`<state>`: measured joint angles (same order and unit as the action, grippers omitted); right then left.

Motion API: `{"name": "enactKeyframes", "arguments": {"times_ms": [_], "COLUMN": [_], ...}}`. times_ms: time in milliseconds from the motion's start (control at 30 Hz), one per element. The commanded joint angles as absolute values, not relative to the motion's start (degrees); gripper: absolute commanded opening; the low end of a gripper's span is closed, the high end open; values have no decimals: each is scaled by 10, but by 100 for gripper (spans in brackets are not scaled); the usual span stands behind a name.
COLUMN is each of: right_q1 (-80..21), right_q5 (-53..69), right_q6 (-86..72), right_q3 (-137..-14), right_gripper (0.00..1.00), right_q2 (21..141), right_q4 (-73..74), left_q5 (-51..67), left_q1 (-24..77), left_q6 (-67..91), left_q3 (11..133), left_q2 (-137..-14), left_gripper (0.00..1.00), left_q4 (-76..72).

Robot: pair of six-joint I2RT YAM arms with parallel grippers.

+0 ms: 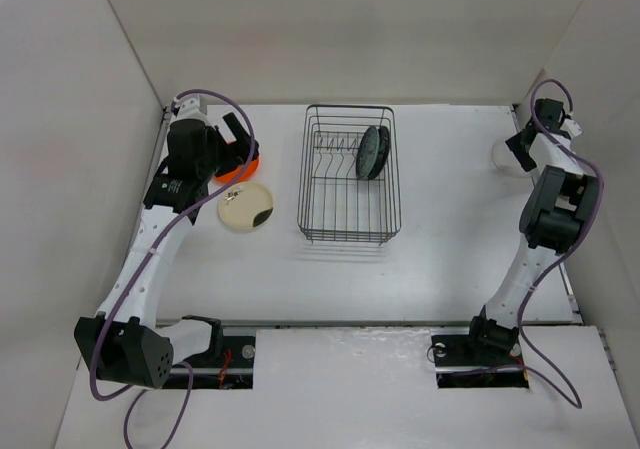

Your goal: Load the plates into the dish rack

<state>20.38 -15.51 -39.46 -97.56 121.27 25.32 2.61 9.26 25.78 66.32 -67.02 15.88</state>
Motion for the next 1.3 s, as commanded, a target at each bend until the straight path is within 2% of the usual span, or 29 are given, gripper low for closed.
{"name": "enactKeyframes", "arguments": {"times_ms": [0, 333, 567, 1233, 1267], "right_q1": [193, 193, 193, 188, 188], "right_q5": [-175, -180, -186, -197, -197], "right_q6": [-400, -400, -400, -400, -395], "right_q3": [-976, -910, -904, -993, -993], "right_gripper": [60, 61, 61, 61, 56], "right_q2": [1174, 1133, 1153, 1244, 1251], "right_q4": [251, 239, 239, 287, 294], "left_q5": [33, 49, 54, 49, 49], "left_q1": [91, 91, 91, 91, 91], "left_q6": [250, 250, 250, 250, 250], "left_q3": [673, 668, 668, 668, 668], "left_q2": [-667, -667, -667, -672, -672], "left_gripper": [100, 100, 100, 100, 100], "left_q4": [142, 142, 142, 142, 142]}}
